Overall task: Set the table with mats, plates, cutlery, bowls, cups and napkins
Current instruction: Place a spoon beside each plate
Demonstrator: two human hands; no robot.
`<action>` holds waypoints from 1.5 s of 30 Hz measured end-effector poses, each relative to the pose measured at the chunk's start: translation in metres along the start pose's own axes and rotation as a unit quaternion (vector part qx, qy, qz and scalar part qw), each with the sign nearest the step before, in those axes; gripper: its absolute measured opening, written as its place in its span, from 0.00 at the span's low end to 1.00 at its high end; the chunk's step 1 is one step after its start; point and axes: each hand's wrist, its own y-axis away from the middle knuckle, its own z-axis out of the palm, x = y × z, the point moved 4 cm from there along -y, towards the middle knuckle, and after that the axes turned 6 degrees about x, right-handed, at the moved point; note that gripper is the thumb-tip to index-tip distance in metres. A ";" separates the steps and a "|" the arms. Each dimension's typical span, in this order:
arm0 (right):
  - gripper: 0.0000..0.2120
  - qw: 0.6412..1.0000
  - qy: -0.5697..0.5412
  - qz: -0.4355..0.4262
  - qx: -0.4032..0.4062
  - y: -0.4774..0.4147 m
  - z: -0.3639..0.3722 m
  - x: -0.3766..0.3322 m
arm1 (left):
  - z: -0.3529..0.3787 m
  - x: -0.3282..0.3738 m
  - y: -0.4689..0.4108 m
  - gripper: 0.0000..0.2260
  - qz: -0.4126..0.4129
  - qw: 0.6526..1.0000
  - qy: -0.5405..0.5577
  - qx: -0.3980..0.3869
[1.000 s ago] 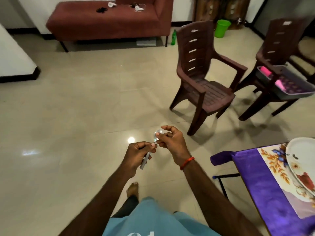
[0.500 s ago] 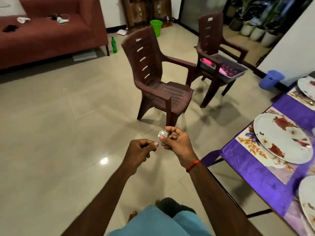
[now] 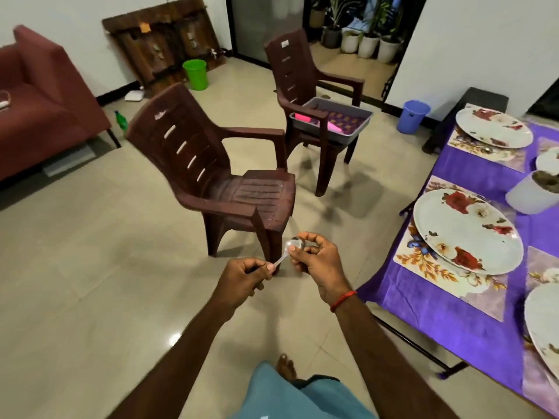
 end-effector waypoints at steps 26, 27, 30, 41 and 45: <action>0.18 0.930 -0.190 0.034 0.314 -0.128 -0.184 -0.011 | 0.221 0.066 -0.198 0.02 0.005 0.947 -0.124 -0.297; 0.18 0.926 -0.189 0.035 0.326 -0.131 -0.189 -0.012 | 0.231 0.070 -0.205 0.02 0.005 0.942 -0.125 -0.310; 0.18 0.904 -0.210 0.031 0.370 -0.141 -0.208 -0.017 | 0.264 0.084 -0.229 0.03 0.006 0.926 -0.138 -0.353; 0.18 0.836 -0.213 0.039 0.505 -0.144 -0.248 -0.002 | 0.351 0.083 -0.273 0.02 0.074 0.831 -0.228 -0.502; 0.18 0.809 -0.205 0.065 0.547 -0.124 -0.257 0.015 | 0.371 0.070 -0.266 0.02 0.086 0.796 -0.245 -0.547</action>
